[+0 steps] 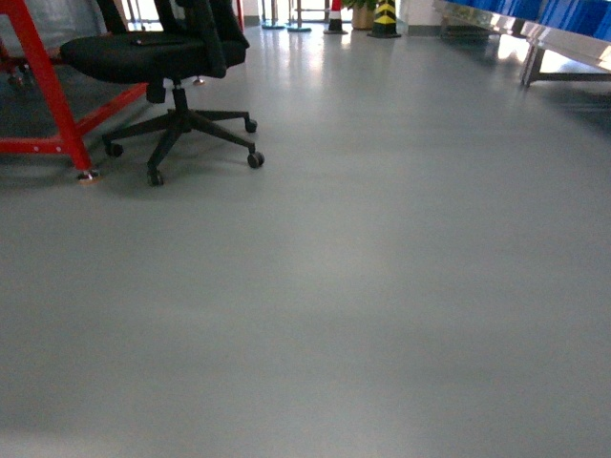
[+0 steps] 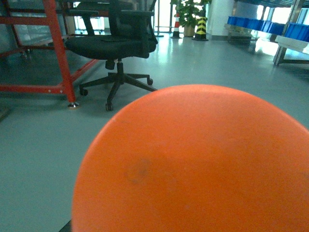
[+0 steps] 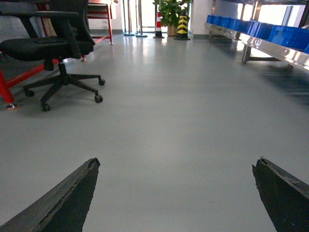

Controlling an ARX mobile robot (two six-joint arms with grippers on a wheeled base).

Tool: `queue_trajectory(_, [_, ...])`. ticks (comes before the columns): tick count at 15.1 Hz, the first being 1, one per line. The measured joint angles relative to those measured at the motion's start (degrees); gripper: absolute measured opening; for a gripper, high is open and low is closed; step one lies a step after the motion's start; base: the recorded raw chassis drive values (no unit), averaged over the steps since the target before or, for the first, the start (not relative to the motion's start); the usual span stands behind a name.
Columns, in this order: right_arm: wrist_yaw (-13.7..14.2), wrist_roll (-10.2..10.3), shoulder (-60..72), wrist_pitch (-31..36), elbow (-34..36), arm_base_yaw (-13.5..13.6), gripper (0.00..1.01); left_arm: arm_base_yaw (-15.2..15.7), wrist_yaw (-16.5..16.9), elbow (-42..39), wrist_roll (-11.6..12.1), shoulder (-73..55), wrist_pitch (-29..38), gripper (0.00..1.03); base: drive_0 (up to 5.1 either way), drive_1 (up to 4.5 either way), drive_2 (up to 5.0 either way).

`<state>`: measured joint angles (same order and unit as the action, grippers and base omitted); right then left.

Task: Pick capacitor and pack into box

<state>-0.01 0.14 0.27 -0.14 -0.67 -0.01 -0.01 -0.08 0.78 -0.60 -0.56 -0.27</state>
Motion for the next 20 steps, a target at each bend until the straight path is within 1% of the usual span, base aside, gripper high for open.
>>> queue_trajectory(20, [-0.02,0.00,0.00,0.09,0.00,0.00,0.98,0.00,0.09,0.00,0.00,0.00,-0.15,0.44,-5.1,2.40,2.4])
